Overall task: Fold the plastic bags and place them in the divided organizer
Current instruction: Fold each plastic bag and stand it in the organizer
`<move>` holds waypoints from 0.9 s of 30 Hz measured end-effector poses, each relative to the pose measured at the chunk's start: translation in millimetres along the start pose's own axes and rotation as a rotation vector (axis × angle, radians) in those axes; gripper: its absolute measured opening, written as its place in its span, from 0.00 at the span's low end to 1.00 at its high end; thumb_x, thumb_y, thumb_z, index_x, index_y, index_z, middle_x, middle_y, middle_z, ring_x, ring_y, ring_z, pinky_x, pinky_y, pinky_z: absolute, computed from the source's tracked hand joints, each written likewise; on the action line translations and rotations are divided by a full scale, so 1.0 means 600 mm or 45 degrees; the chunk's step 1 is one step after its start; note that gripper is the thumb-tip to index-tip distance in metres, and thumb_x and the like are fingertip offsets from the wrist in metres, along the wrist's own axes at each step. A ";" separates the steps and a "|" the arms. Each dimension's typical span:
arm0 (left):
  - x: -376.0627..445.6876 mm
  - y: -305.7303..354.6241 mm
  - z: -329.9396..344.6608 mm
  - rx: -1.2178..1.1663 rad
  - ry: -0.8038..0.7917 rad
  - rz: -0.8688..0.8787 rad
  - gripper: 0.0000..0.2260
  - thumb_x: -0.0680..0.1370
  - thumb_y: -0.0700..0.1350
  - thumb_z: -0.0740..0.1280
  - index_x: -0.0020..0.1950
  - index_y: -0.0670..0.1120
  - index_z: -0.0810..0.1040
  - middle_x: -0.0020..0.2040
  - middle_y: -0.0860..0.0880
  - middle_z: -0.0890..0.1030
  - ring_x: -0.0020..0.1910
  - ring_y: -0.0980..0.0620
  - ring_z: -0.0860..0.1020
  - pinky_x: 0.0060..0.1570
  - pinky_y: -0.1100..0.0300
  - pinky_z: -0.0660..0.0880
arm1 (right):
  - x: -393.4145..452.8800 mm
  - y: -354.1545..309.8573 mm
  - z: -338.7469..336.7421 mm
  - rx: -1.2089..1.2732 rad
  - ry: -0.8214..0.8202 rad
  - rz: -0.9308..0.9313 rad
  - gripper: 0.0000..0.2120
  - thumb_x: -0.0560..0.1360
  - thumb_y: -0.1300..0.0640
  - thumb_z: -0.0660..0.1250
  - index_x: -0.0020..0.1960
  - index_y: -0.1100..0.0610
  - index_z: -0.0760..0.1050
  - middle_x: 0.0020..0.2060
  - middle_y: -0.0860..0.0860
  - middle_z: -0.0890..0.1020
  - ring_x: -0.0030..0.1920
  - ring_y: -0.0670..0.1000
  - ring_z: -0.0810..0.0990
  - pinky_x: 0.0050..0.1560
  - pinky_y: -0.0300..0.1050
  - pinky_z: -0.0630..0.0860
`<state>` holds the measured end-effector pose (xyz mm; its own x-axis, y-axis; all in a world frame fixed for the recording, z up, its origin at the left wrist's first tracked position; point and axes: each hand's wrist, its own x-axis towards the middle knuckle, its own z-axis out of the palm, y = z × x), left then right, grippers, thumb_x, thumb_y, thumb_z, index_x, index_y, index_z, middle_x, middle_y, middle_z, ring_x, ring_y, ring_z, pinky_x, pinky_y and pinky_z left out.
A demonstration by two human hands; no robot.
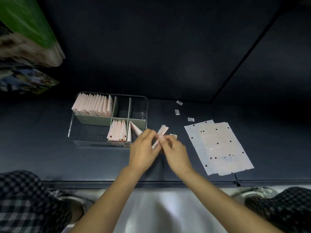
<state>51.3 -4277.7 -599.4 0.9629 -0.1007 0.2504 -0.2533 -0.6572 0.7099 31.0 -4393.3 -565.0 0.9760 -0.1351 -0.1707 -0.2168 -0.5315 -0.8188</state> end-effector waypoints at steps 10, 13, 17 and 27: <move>0.047 -0.086 -0.047 0.178 -0.153 0.152 0.11 0.77 0.51 0.59 0.53 0.49 0.78 0.51 0.55 0.78 0.52 0.52 0.72 0.53 0.55 0.71 | 0.051 -0.030 0.018 -0.082 0.018 0.083 0.09 0.81 0.61 0.54 0.56 0.61 0.70 0.45 0.56 0.80 0.46 0.56 0.79 0.51 0.50 0.74; 0.060 -0.111 -0.044 0.606 -0.269 0.282 0.13 0.80 0.51 0.54 0.53 0.48 0.76 0.53 0.52 0.78 0.53 0.49 0.71 0.54 0.54 0.66 | 0.064 -0.023 0.013 -0.181 0.037 0.033 0.04 0.81 0.59 0.55 0.51 0.59 0.66 0.42 0.57 0.81 0.45 0.58 0.80 0.50 0.55 0.75; 0.077 -0.134 -0.042 0.814 -0.509 0.402 0.17 0.81 0.57 0.49 0.56 0.49 0.71 0.55 0.51 0.76 0.56 0.48 0.68 0.56 0.53 0.61 | 0.077 -0.024 0.013 -0.379 0.099 -0.056 0.04 0.79 0.57 0.59 0.45 0.55 0.68 0.35 0.50 0.80 0.40 0.54 0.78 0.41 0.46 0.71; 0.069 -0.165 -0.076 0.822 -0.396 0.556 0.20 0.79 0.59 0.55 0.47 0.49 0.81 0.50 0.53 0.78 0.54 0.48 0.73 0.55 0.52 0.67 | 0.119 -0.064 0.096 -0.667 0.155 -0.129 0.05 0.75 0.55 0.64 0.46 0.54 0.78 0.45 0.50 0.79 0.48 0.54 0.78 0.44 0.43 0.69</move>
<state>111.8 -4182.7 -629.3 0.7962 -0.5847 0.1555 -0.5976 -0.8001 0.0513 110.1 -4334.2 -577.4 0.9899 -0.1412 -0.0153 -0.1334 -0.8879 -0.4402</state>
